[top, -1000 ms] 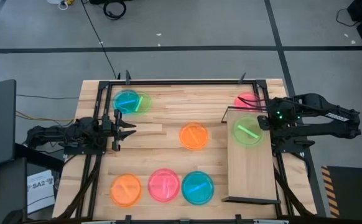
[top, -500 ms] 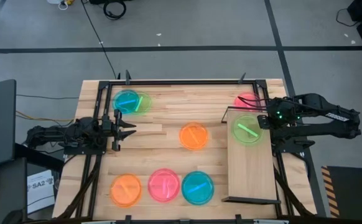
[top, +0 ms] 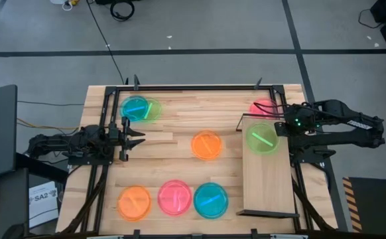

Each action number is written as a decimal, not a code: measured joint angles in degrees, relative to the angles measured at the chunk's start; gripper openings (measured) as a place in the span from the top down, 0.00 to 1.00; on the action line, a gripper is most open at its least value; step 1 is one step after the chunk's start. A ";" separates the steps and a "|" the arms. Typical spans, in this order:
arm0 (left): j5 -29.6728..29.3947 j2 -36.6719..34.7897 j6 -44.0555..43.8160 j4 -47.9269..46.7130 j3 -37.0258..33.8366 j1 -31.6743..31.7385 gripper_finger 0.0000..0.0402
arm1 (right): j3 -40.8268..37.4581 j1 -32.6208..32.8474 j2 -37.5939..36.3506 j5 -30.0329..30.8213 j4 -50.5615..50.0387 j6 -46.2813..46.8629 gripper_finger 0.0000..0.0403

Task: Place and stack plates onto a shelf
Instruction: Put the top pink transparent plate on the shelf

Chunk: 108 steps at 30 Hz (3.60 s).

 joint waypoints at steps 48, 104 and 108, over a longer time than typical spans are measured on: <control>0.01 0.00 0.00 0.00 -0.01 0.00 0.74 | 20.57 -0.02 0.56 33.59 10.17 -16.46 0.54; 0.01 0.00 0.03 0.00 0.00 0.01 0.74 | 17.51 -61.13 34.55 -0.73 9.43 -53.48 0.55; 0.00 0.00 0.04 0.00 0.01 0.01 0.74 | 11.42 -61.13 32.65 -3.27 13.84 -52.45 0.55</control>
